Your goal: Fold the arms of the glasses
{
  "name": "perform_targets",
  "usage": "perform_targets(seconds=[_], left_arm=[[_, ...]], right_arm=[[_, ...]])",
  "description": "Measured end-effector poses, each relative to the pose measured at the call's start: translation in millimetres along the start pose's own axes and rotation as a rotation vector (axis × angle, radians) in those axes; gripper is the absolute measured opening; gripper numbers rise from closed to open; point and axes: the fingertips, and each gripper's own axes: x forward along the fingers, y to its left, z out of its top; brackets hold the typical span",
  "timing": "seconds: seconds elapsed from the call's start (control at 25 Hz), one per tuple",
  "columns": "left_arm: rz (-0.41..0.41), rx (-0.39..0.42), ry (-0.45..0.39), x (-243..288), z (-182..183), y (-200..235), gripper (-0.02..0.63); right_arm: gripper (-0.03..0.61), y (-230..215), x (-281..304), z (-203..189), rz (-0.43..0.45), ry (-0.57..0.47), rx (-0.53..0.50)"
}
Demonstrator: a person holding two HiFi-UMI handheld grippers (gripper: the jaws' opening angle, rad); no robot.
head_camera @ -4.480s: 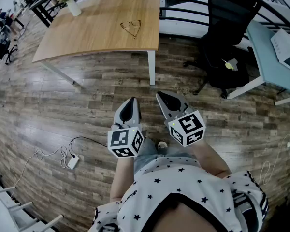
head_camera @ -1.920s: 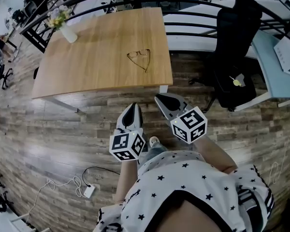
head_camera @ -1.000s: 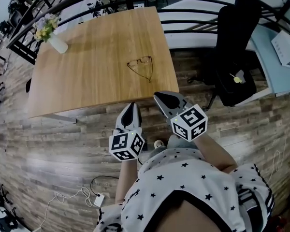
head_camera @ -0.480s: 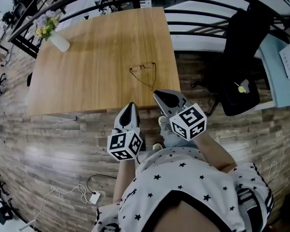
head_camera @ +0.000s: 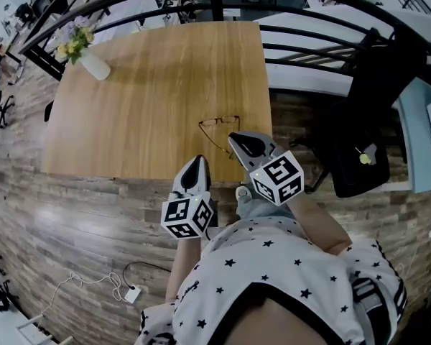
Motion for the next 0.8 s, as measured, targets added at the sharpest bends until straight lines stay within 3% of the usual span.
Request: perform_targets(seconds=[0.8], left_arm=[[0.126,-0.063,0.016,61.9,-6.8,16.5,0.006]], right_arm=[[0.018,-69.3,84.4,-47.1,0.127,0.195,-0.151]])
